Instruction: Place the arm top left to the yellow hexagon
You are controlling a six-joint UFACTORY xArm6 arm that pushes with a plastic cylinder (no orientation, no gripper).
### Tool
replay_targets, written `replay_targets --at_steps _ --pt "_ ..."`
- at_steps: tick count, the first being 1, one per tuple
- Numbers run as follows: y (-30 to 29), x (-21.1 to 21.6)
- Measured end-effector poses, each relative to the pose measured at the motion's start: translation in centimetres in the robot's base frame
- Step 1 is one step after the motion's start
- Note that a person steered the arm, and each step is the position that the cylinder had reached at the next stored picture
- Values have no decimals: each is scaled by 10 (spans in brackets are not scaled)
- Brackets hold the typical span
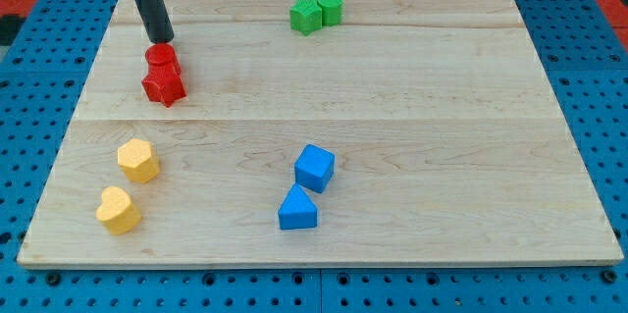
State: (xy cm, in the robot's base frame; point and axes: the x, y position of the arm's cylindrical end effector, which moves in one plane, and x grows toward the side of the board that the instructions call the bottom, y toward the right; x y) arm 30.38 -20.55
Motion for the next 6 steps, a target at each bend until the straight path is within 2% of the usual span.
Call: replay_targets --at_steps 2,4,5,6 --pt "0 -2" --pt "-63 1" --pt "-90 29" --pt "-88 81"
